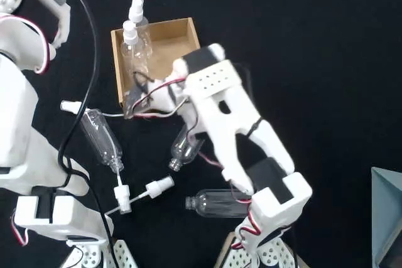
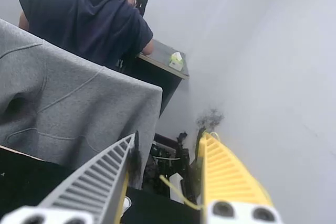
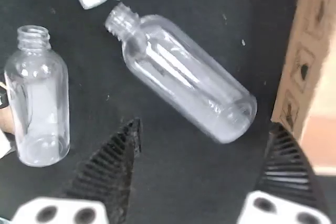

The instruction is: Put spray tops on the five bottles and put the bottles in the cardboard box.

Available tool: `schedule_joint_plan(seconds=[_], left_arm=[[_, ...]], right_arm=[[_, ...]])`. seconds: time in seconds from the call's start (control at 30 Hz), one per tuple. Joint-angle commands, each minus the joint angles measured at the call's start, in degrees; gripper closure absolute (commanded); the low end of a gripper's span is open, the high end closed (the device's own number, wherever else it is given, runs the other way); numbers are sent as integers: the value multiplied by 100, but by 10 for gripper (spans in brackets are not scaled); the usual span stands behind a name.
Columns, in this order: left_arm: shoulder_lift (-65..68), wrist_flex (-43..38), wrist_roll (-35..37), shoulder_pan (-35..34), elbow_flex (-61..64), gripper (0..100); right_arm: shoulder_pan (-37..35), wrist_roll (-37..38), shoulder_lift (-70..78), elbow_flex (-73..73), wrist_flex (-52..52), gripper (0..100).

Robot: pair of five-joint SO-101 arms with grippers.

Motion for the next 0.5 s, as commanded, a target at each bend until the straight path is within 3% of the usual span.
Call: schedule_joint_plan(seconds=[0.0, 0.47], left_arm=[[-26, -123, -18, -48, -145, 823], [-18, -123, -18, -48, -145, 823]], right_arm=[[-185, 88, 31, 110, -527, 707], [-413, 97, 1015, -66, -853, 709]])
